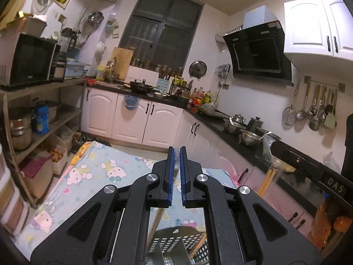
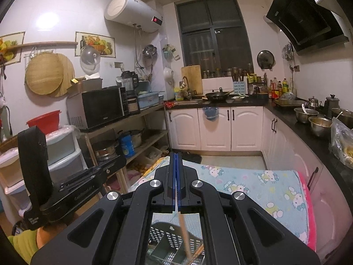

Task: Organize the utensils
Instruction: 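Lift the chopsticks with both tools and carry them above the holder, then lower the chopsticks into the holder and open both tools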

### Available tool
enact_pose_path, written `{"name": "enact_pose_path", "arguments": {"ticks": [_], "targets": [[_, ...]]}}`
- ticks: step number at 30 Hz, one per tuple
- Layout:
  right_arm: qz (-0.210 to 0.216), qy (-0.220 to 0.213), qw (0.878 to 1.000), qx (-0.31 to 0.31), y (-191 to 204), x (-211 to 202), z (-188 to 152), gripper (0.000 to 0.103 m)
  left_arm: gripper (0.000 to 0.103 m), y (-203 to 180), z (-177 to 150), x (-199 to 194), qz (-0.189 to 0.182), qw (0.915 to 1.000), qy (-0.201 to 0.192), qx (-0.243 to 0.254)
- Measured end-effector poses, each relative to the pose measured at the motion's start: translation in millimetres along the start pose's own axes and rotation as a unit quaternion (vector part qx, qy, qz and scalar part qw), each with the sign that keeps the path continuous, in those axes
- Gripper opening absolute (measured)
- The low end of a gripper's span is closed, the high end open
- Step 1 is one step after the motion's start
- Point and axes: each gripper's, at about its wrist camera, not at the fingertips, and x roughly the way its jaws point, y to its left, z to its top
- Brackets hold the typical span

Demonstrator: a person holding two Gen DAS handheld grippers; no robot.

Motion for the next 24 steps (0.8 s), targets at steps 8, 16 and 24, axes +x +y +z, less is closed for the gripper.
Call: {"name": "enact_pose_path", "arguments": {"ticks": [8, 16, 24], "targets": [[-0.001, 0.004, 1.000, -0.020, 7, 23, -14, 0.001, 0.001, 1, -19, 12, -0.008, 1.0000, 0.001, 0.006], [-0.005, 0.020, 1.000, -0.012, 3, 43, -27, 0.001, 0.001, 5, -34, 21, -0.017, 0.9997, 0.016, -0.001], [-0.017, 0.042, 0.999, -0.006, -5, 56, -46, 0.001, 0.001, 11, -50, 26, -0.022, 0.9990, 0.037, -0.008]]}}
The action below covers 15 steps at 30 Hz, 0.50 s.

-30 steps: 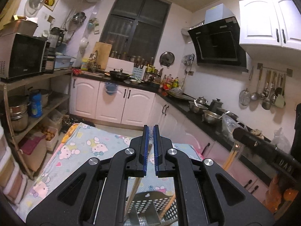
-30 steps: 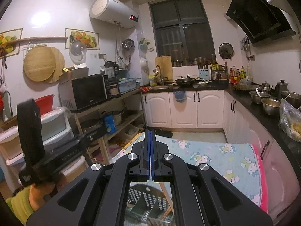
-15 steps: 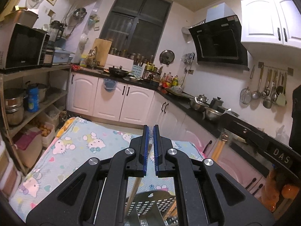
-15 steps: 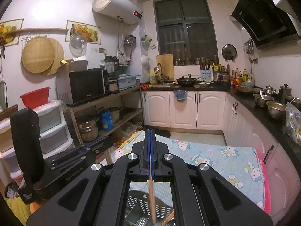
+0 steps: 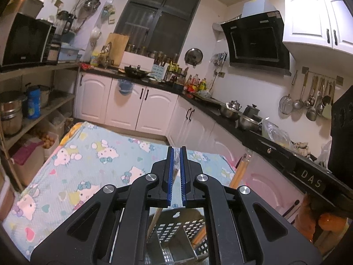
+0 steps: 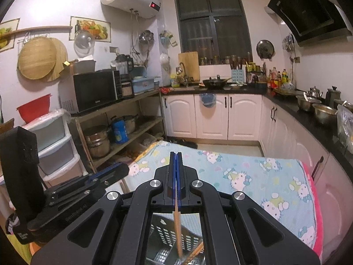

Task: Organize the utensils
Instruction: 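Lower the chopsticks into the holder and open both tools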

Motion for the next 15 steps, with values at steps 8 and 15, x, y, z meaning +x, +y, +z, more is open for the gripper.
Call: {"name": "enact_pose_path", "arguments": {"ticks": [8, 15], "targets": [[-0.014, 0.036, 0.999, 0.011, -12, 11, -26, 0.001, 0.001, 10, -9, 1, 0.008, 0.9996, 0.023, -0.017], [-0.028, 0.048, 0.998, 0.021, -24, 6, -41, 0.001, 0.001, 14, -11, -4, 0.015, 0.9990, 0.037, -0.021]]}}
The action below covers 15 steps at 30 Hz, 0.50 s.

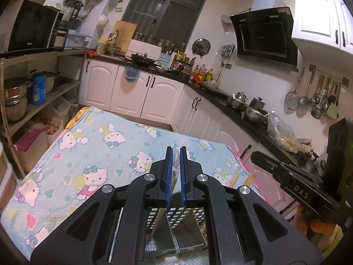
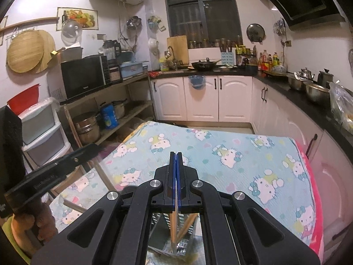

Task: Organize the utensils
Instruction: 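Lower the chopsticks into the holder and open both tools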

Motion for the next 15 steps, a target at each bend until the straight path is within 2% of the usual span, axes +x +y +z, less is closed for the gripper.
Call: {"name": "enact_pose_path", "arguments": {"ticks": [5, 9, 12, 15], "targets": [[-0.008, 0.008, 1.000, 0.008, -9, -4, -8, 0.001, 0.005, 2, -1, -5, 0.002, 0.9999, 0.011, 0.000], [-0.013, 0.010, 1.000, 0.014, -16, -10, -13, 0.003, 0.014, 1, -2, -10, 0.004, 0.9999, 0.012, 0.005], [-0.014, 0.011, 1.000, 0.023, -21, -15, -17, 0.010, 0.021, 1, -3, -17, 0.007, 0.9998, 0.013, 0.009], [-0.017, 0.011, 0.999, 0.025, -24, -20, -19, 0.013, 0.029, 1, -4, -22, 0.009, 0.9998, 0.015, 0.010]]}}
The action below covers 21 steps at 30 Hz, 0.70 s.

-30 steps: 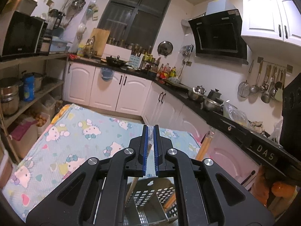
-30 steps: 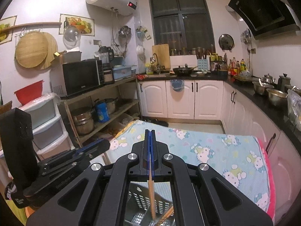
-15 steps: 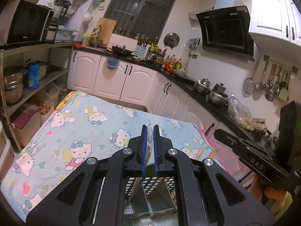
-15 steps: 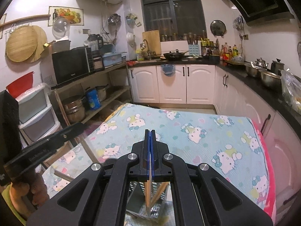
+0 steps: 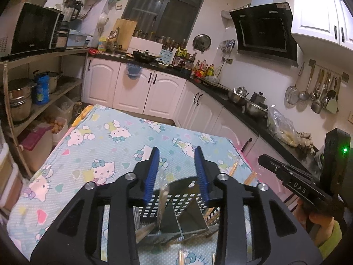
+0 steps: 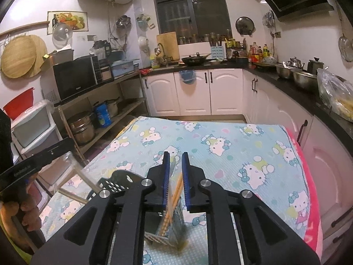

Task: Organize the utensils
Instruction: 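Lower the chopsticks into the holder and open both tools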

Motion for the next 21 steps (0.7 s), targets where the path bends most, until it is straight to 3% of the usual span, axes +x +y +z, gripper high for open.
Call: {"name": "enact_pose_path", "arguments": {"ticks": [21], "targets": [[0.001, 0.009, 1.000, 0.001, -6, -33, -30, 0.043, 0.069, 16, -17, -39, 0.010, 0.9998, -0.002, -0.019]]}}
